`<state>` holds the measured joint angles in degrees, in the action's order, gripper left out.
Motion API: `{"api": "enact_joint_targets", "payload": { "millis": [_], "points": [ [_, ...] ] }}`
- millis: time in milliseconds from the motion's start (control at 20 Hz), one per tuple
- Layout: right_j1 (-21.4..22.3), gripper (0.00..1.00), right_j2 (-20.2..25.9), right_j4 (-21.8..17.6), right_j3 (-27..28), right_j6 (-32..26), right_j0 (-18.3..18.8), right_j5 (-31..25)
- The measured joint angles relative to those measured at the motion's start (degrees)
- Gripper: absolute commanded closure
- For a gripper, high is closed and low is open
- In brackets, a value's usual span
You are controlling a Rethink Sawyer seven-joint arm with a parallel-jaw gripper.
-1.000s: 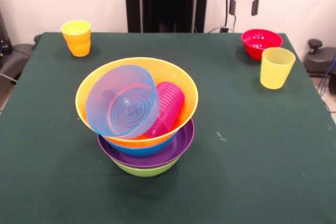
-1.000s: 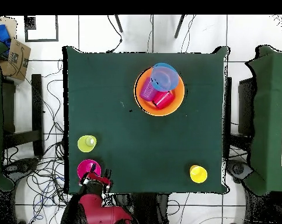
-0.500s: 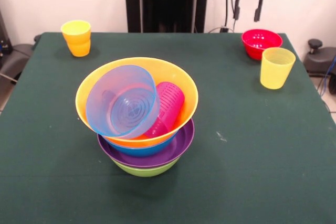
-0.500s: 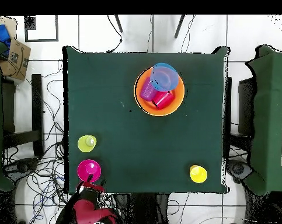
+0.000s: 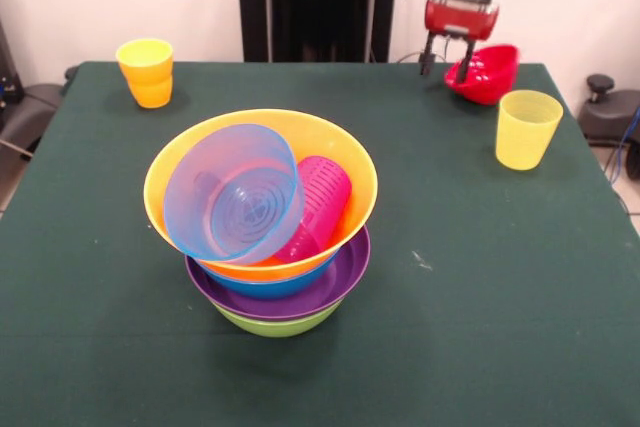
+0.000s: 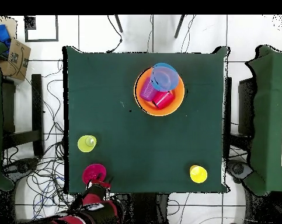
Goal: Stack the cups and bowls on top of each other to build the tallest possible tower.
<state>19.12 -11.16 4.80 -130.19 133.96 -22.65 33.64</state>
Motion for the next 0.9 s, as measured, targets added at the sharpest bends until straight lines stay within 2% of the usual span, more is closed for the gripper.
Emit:
{"api": "enact_joint_targets", "payload": {
  "millis": [100, 350, 900],
  "points": [
    [-2.4, 0.0, -0.35, -0.58, 1.31, 0.01, 0.71, 1.84],
    [-2.95, 0.0, -0.95, -1.45, 1.62, 0.0, 0.74, 3.68],
    [-2.7, 0.0, -1.08, -1.49, 1.82, 0.0, 1.22, 3.62]
  ]
}}
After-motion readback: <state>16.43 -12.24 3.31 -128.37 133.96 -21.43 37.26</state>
